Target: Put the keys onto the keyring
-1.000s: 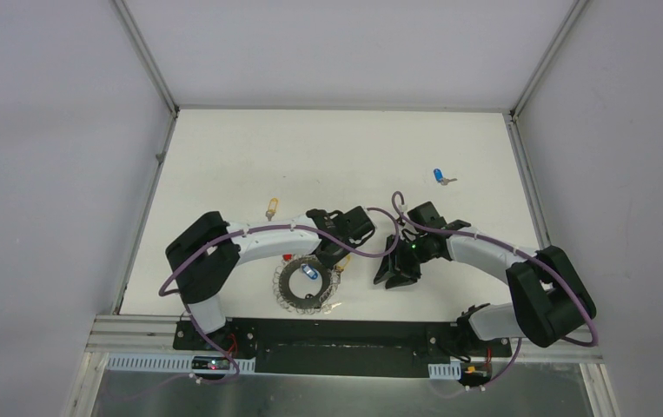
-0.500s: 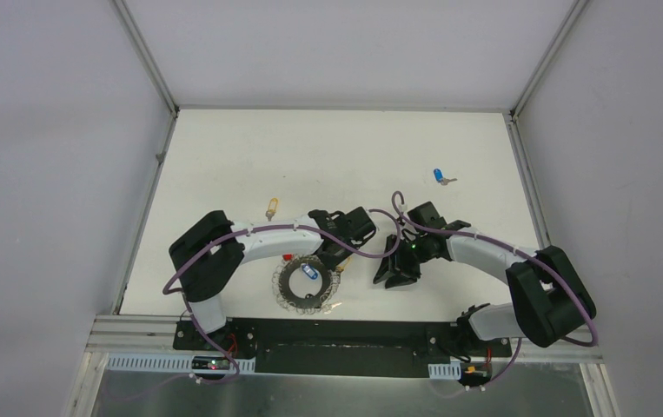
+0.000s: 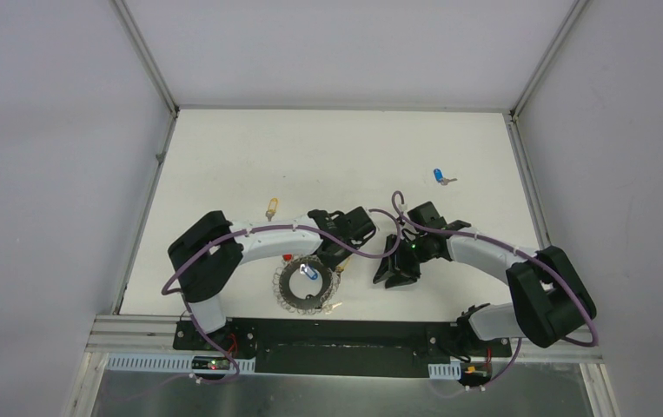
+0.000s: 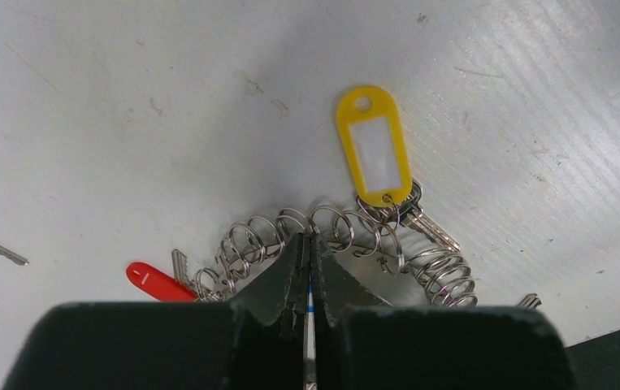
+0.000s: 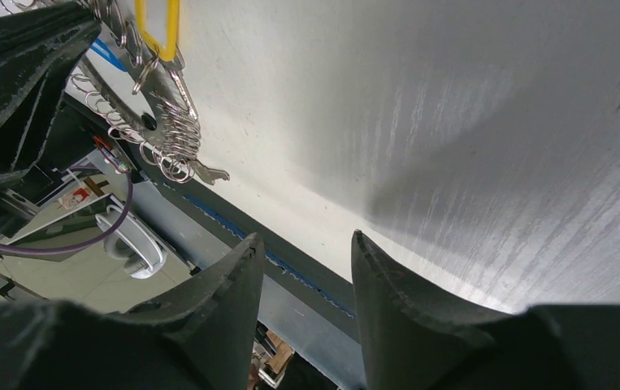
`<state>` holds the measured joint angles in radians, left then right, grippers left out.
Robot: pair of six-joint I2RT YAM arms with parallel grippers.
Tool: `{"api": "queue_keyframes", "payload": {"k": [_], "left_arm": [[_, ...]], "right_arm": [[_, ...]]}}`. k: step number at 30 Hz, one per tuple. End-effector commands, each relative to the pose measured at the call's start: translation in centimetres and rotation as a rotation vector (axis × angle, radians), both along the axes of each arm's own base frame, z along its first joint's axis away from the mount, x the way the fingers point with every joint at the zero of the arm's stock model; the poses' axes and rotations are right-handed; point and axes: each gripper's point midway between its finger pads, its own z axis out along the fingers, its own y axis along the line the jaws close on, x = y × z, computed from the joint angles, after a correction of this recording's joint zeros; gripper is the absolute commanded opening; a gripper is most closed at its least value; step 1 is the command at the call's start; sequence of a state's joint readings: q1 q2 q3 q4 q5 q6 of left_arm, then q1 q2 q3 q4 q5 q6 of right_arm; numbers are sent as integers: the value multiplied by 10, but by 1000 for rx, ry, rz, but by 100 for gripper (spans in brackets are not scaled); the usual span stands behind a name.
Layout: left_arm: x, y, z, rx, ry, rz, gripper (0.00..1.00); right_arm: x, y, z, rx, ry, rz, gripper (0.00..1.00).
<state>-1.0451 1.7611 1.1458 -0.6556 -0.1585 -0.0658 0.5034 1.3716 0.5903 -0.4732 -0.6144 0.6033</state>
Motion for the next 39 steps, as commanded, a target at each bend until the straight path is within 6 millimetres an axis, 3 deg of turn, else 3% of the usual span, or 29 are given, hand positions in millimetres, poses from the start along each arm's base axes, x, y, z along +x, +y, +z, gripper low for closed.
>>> {"api": "queue_keyframes", "payload": {"k": [1,9,15,19,27,39], "left_arm": [[9,5,26,-27,-61,21,0],[8,5,53,-87,-89,17,0],[4,3,72,-150,-99,1,0],[4,5,74,-148,-112,-20,0],[-2,8,46,-92,-52,-5,24],[2,-14,26,-82,4,4,18]], "right_arm": [[9,3,16,34,-77,6,48],[25,0,61,57,-289,37,72],[31,7,97,148,-450,97,75],[32,10,111,191,-520,131,76],[30,7,104,174,-496,120,77],[20,5,82,158,-402,91,77]]}}
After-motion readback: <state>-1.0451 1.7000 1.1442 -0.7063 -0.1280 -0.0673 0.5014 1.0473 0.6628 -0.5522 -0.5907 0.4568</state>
